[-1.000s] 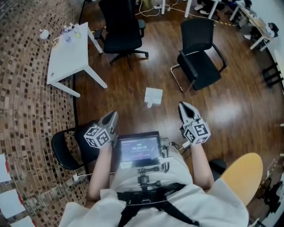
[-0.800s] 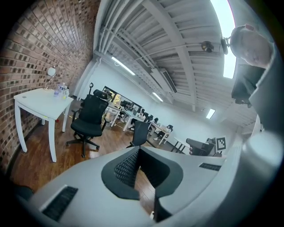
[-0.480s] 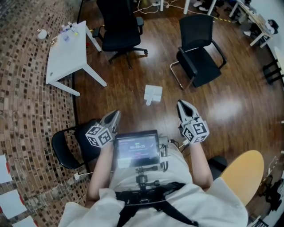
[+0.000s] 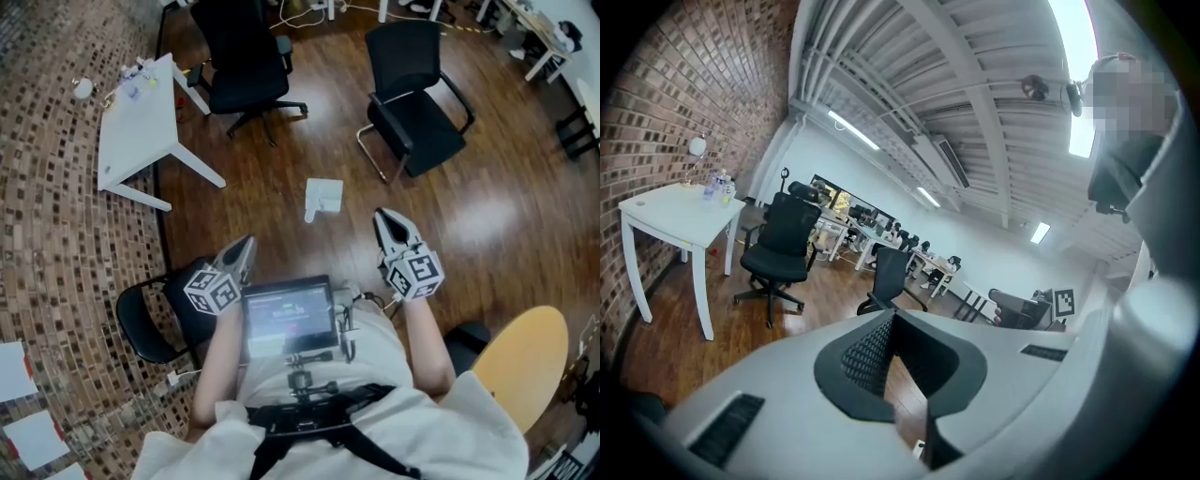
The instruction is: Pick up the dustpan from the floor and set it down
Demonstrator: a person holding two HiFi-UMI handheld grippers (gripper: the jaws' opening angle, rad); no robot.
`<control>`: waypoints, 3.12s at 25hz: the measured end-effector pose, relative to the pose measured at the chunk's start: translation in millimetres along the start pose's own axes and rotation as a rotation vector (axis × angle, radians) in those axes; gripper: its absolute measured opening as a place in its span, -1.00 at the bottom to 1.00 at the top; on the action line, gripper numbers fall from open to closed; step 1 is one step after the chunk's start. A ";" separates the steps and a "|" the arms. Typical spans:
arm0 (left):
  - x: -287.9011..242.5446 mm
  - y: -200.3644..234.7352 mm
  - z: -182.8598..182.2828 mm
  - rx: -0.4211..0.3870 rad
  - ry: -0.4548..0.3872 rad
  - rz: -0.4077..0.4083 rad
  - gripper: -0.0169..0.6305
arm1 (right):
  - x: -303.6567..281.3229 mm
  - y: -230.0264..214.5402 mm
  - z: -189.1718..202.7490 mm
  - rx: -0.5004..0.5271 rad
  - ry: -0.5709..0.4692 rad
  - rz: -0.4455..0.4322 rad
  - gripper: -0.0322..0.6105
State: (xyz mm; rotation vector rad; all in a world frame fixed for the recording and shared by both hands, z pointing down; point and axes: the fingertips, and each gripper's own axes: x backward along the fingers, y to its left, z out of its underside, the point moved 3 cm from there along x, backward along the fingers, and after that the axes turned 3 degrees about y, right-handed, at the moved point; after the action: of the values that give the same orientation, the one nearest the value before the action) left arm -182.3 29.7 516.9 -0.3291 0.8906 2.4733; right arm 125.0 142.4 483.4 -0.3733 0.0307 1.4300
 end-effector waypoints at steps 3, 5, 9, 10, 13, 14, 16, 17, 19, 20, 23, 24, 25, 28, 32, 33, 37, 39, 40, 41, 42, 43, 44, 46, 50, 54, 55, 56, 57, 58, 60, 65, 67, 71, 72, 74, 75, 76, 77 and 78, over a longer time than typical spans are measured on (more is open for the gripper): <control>-9.1 -9.3 -1.1 -0.013 0.003 0.000 -0.95 | 7.0 -12.8 2.0 -0.005 0.001 0.001 -0.86; -15.3 -16.6 -2.3 -0.023 0.003 -0.001 -0.95 | 12.5 -22.4 4.3 -0.006 -0.006 0.004 -0.86; -30.7 -30.6 6.7 -0.041 0.008 -0.008 -0.95 | 25.7 -39.0 12.2 -0.022 -0.004 -0.005 -0.86; -34.4 -34.3 9.7 -0.043 0.010 -0.010 -0.95 | 28.5 -43.7 16.0 -0.025 -0.006 -0.011 -0.86; -40.5 -43.9 15.2 -0.036 0.015 -0.014 -0.95 | 34.2 -52.4 22.7 -0.031 -0.001 -0.025 -0.86; -41.8 -46.6 15.3 -0.031 0.014 -0.015 -0.95 | 34.9 -52.3 19.7 -0.029 0.004 -0.031 -0.86; -45.6 -51.5 15.6 -0.022 0.010 -0.014 -0.95 | 35.0 -53.6 16.1 -0.027 0.015 -0.041 -0.86; -48.2 -53.3 17.6 -0.018 0.010 -0.015 -0.95 | 34.9 -55.8 17.7 -0.028 0.022 -0.046 -0.86; -53.9 -56.0 24.8 -0.010 0.013 -0.021 -0.95 | 35.0 -59.8 24.0 -0.032 0.039 -0.060 -0.86; -56.2 -57.3 28.9 -0.005 0.016 -0.024 -0.95 | 35.2 -60.4 27.2 -0.033 0.048 -0.069 -0.86; -58.5 -60.4 39.6 0.008 0.022 -0.036 -0.95 | 37.1 -55.7 30.3 -0.026 0.075 -0.104 -0.86; -58.7 -61.4 42.2 0.011 0.021 -0.039 -0.95 | 37.8 -53.6 29.9 -0.022 0.083 -0.115 -0.86; -58.8 -62.6 44.1 0.016 0.020 -0.042 -0.95 | 38.2 -52.3 29.6 -0.019 0.090 -0.123 -0.86; -59.8 -64.7 48.6 0.026 0.016 -0.057 -0.95 | 37.7 -53.1 29.8 -0.013 0.106 -0.138 -0.86; -61.7 -65.9 54.2 0.036 0.010 -0.072 -0.95 | 34.6 -57.7 31.9 -0.009 0.113 -0.160 -0.86; -62.8 -66.2 55.1 0.039 0.005 -0.072 -0.95 | 33.6 -59.4 32.2 -0.007 0.112 -0.164 -0.86; -65.4 -67.3 54.9 0.047 -0.007 -0.076 -0.95 | 28.6 -66.7 31.4 -0.001 0.109 -0.168 -0.86; -64.0 -65.2 51.7 0.046 -0.015 -0.082 -0.95 | 25.4 -66.8 29.2 -0.002 0.108 -0.171 -0.86; -63.6 -63.9 49.5 0.044 -0.020 -0.084 -0.95 | 24.0 -67.2 28.3 -0.002 0.106 -0.171 -0.86; -63.5 -62.7 47.1 0.042 -0.026 -0.084 -0.95 | 22.8 -67.7 27.7 0.000 0.105 -0.170 -0.86; -63.3 -61.6 45.1 0.040 -0.031 -0.085 -0.95 | 21.8 -68.5 27.2 0.002 0.103 -0.169 -0.86; -62.9 -60.2 43.6 0.039 -0.036 -0.085 -0.95 | 20.9 -69.3 26.8 0.005 0.102 -0.166 -0.86; -62.2 -58.5 42.7 0.038 -0.040 -0.085 -0.95 | 20.0 -70.3 26.4 0.008 0.100 -0.164 -0.86; -60.7 -55.7 41.6 0.041 -0.044 -0.084 -0.95 | 18.3 -72.4 25.4 0.013 0.097 -0.158 -0.86; -63.6 -53.2 39.5 0.048 -0.046 -0.073 -0.95 | 13.6 -75.8 19.2 0.022 0.094 -0.143 -0.86; -62.9 -41.2 39.3 0.050 -0.023 -0.049 -0.95 | 6.5 -71.5 10.9 0.028 0.086 -0.101 -0.86; -60.7 -35.9 37.7 0.048 -0.016 -0.042 -0.95 | 4.2 -70.4 12.2 0.022 0.085 -0.085 -0.86; -58.2 -30.2 35.2 0.045 -0.009 -0.034 -0.95 | 1.8 -69.2 14.7 0.013 0.084 -0.068 -0.86; -55.6 -24.2 32.2 0.040 -0.002 -0.027 -0.95 | -0.6 -67.5 16.9 0.005 0.084 -0.052 -0.86; -52.9 -17.9 29.2 0.033 0.009 -0.021 -0.95 | -3.0 -65.0 18.2 -0.002 0.083 -0.036 -0.86; -48.4 -7.6 20.0 0.015 0.027 -0.006 -0.95 | -7.9 -58.0 18.6 -0.010 0.077 -0.005 -0.86; -44.3 8.8 -6.0 -0.026 0.043 0.042 -0.95 | -20.9 -33.0 11.2 -0.010 0.042 0.057 -0.86; -43.6 12.2 -8.5 -0.036 0.066 0.068 -0.95 | -24.0 -20.3 5.2 0.006 0.036 0.095 -0.86; -41.1 16.1 -9.7 -0.052 0.103 0.118 -0.95 | -24.4 -2.2 2.1 0.034 0.008 0.170 -0.86; -41.5 16.3 -9.4 -0.056 0.110 0.129 -0.95 | -23.8 -0.3 2.4 0.035 -0.001 0.175 -0.86; -44.1 16.7 -8.3 -0.062 0.122 0.146 -0.95 | -22.4 2.4 3.0 0.034 -0.005 0.181 -0.86; -45.4 17.0 -7.6 -0.062 0.127 0.152 -0.95 | -21.6 3.4 4.5 0.029 -0.004 0.184 -0.86; -45.6 17.9 -6.7 -0.061 0.131 0.158 -0.95 | -20.6 4.8 7.1 0.026 -0.004 0.186 -0.86; -44.1 19.7 -5.2 -0.059 0.133 0.163 -0.95 | -19.0 7.0 10.0 0.025 -0.008 0.188 -0.86; -40.9 22.1 -3.0 -0.057 0.134 0.168 -0.95 | -17.0 10.4 12.7 0.026 -0.012 0.189 -0.86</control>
State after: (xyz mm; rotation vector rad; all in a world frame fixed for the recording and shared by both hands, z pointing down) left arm -158.8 -1.8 541.8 -0.4615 0.9380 2.6602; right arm 109.9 130.5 497.0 -0.3469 0.0766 1.6173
